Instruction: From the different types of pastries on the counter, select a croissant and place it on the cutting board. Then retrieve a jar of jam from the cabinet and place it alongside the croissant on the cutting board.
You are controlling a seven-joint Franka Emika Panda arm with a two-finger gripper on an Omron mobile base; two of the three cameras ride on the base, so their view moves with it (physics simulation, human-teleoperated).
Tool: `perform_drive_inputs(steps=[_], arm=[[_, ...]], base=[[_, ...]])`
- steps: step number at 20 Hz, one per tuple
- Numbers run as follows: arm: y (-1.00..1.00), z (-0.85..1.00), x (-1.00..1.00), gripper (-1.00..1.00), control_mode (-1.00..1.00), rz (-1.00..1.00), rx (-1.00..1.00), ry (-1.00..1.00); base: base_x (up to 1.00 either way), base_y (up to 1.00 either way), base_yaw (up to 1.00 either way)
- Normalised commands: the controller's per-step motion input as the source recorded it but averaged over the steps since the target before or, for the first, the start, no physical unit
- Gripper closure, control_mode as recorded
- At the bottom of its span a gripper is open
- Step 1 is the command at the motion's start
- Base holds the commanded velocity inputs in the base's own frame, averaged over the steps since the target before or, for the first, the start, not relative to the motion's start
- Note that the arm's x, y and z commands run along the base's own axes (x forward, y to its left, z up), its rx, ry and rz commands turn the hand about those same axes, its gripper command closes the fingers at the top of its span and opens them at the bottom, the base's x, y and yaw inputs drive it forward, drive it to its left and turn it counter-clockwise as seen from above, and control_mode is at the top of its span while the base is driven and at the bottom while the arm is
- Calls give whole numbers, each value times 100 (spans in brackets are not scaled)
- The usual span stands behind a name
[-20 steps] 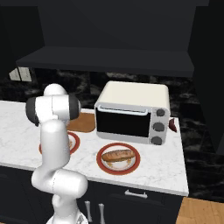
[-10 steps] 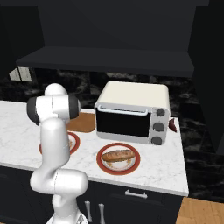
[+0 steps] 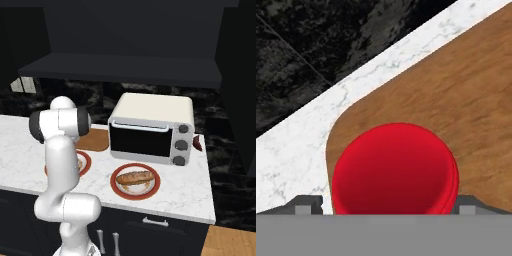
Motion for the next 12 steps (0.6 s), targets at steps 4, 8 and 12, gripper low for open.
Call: perform_drive_inputs(steps=[4, 8, 12], arm=[[-18, 35, 0, -100, -100, 0, 14, 11], [-16, 55, 0, -100, -100, 0, 11, 12], [-9, 66, 4, -100, -100, 0, 8, 11]], base=[[0, 0, 0], [0, 0, 0], [0, 0, 0]])
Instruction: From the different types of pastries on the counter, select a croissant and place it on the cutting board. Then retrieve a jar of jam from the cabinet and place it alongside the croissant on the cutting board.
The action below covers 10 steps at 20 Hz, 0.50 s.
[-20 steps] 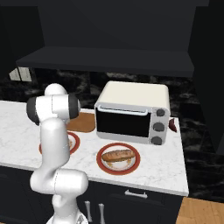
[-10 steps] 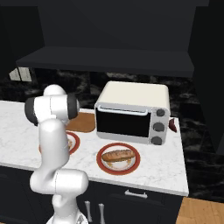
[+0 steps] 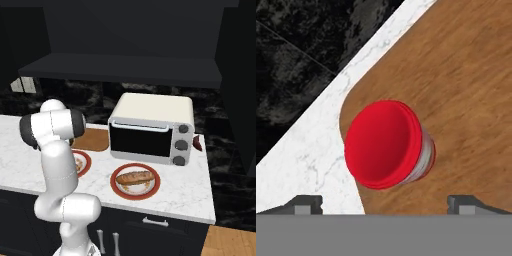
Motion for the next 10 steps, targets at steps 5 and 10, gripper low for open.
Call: perform_drive_inputs(steps=[5, 10], arm=[[-4, 41, 6, -100, -100, 0, 5, 9], [-9, 62, 13, -100, -100, 0, 0, 18]], base=[[0, 0, 0], [0, 0, 0]])
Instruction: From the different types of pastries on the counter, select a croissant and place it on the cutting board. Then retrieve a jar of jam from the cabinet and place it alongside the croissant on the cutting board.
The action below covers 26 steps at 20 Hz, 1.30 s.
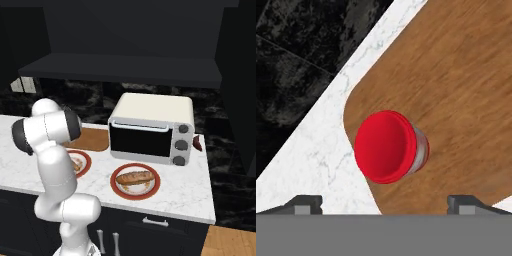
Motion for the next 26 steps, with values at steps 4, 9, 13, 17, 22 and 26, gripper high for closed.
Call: perform_drive_inputs(steps=[4, 9, 13, 17, 22, 26], arm=[[-23, 100, 11, -100, -100, 0, -3, 24], [3, 50, 1, -100, -100, 0, -9, 10], [1, 28, -38, -100, -100, 5, -13, 2], [-4, 89, -51, -100, -100, 15, -6, 17], [-4, 41, -16, -100, -100, 7, -4, 7], [-20, -26, -83, -100, -100, 0, -14, 3]], base=[[0, 0, 0], [0, 0, 0], [0, 0, 0], [0, 0, 0], [0, 0, 0], [0, 0, 0]])
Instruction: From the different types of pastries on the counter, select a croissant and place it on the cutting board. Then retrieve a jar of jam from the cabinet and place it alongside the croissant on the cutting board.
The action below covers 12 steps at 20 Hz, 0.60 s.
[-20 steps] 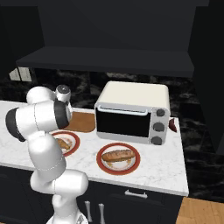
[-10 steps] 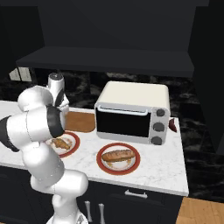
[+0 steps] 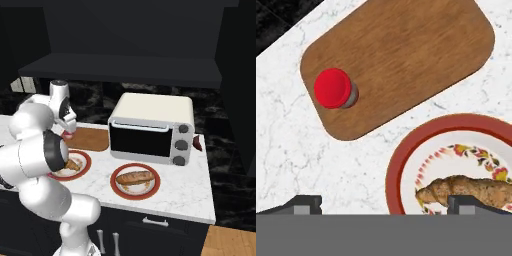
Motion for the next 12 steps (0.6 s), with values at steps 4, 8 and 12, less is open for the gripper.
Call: perform_drive_inputs(steps=[4, 8, 12], arm=[[-32, -35, -100, -100, -100, 0, -19, 0], [-25, -14, -83, -100, -100, 0, -8, -1], [-37, 6, -10, -100, -100, 16, 3, 2]], base=[[0, 0, 0], [0, 0, 0], [0, 0, 0]])
